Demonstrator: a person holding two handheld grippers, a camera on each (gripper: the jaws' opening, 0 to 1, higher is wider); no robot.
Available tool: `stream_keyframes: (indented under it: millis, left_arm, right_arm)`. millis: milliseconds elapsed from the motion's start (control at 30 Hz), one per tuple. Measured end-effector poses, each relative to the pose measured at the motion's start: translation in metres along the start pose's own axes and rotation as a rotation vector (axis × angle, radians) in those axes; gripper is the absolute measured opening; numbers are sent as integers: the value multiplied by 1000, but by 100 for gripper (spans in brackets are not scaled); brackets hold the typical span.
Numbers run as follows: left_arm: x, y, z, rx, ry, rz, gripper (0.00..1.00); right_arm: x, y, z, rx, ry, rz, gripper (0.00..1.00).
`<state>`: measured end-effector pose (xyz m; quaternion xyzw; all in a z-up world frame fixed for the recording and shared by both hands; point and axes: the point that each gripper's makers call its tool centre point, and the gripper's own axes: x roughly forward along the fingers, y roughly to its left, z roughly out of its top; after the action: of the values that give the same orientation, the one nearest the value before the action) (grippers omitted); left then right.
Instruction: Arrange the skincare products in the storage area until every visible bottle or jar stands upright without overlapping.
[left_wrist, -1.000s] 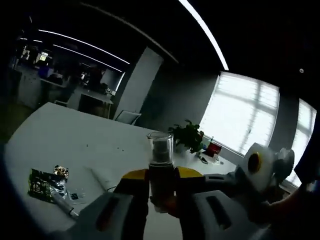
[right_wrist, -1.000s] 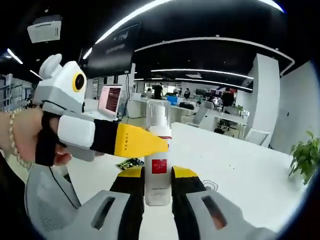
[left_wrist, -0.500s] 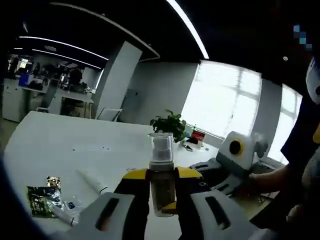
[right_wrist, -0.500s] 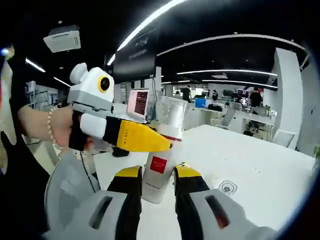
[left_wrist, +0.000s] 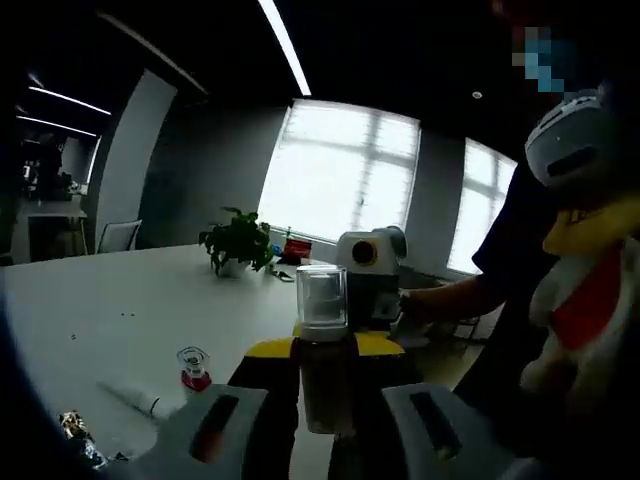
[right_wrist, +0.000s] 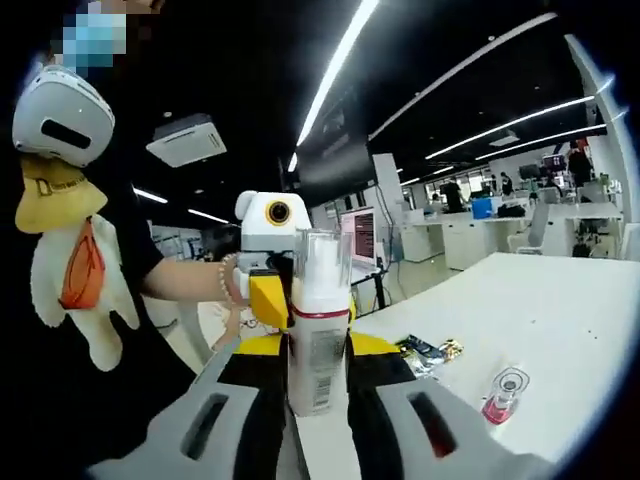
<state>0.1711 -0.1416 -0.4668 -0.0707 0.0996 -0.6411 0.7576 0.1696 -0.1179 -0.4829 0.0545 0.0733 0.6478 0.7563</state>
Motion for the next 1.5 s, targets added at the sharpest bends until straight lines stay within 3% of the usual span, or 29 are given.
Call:
stream_keyframes:
  millis: [200,367,433,533,700,800,933,1033,1367,1500]
  left_arm:
    - [5,-6,-4,27,14,-32,14]
    - [8,3,-17,42,73,-26,14]
    - [11,6,-22,50,90,-23,15]
    - [16,9,-46,69,188,-11,15]
    - [23,17,-72,57,243,-12,15]
    - [27,22,-92,53,286,-16,15]
    - [30,29,-109,46,315,-24,15]
    - [33,34,-125,53,346,-34,15]
    - [39,47,-163,42,377,-66,15]
    - [43,51,-168,23,298,-73,15]
  right_arm:
    - [0,5,-6,-83,38,19,21]
    - [1,-3,-18,-220,97,-45,20]
    - [1,-7,-30,-276,149,-67,20]
    - [2,-12,-50,-274,181,-82,20]
    - [0,-20,-76,-257,228,-115,20]
    - [-6,-31,-102,-248,286,-135,20]
    - [-9,-36,-118,-232,317,-152,20]
    - [-12,-42,-136,-231,383,-156,19]
    - [-17,-59,-178,-240,559,-144,19]
    - [-21,-65,-185,-221,602,-157,19]
